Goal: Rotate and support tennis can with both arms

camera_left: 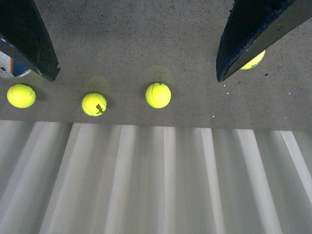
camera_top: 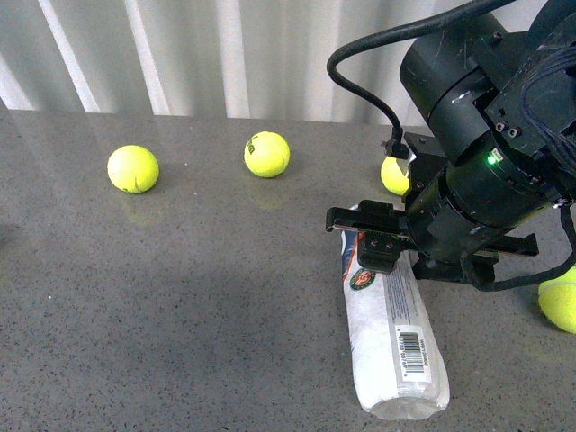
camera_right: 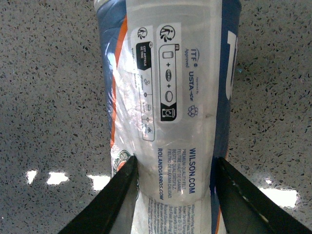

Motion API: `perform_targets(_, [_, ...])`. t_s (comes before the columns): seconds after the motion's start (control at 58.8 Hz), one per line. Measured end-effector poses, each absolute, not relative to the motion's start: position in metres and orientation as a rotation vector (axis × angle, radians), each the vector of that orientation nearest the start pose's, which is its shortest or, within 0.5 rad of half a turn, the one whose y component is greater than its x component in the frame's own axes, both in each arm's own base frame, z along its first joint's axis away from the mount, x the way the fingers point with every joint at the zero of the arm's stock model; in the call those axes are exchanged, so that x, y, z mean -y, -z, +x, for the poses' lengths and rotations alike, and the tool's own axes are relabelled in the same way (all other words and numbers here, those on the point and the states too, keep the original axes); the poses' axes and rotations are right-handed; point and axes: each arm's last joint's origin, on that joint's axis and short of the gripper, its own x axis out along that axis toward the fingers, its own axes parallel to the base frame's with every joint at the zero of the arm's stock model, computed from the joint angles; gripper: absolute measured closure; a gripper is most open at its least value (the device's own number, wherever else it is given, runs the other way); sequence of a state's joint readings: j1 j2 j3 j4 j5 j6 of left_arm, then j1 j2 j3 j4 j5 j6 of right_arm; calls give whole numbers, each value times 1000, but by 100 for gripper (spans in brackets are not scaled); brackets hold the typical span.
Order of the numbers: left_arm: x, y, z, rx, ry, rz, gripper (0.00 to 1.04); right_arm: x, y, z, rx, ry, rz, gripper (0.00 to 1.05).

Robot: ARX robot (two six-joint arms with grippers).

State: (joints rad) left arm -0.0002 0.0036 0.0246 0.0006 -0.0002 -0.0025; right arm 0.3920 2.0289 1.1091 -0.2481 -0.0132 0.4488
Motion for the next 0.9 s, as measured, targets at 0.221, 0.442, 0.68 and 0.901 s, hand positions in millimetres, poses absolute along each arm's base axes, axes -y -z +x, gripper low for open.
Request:
perform_targets(0.221, [0,-172,96,22,0,-2,7,-139,-94,341,-1193,-85,174,83])
perform_targets(0.442, [0,-172,96,22,0,-2,7,-135,-101,339,-1179,-82,179,95])
perform_targets(0.68, [0,-172,96,22,0,-2,7,-134,-120,338,-1111,-69,107,98])
perform_targets(0.901, [0,-172,96,22,0,-2,7,-141,-171,331,-752,-55,-249,99])
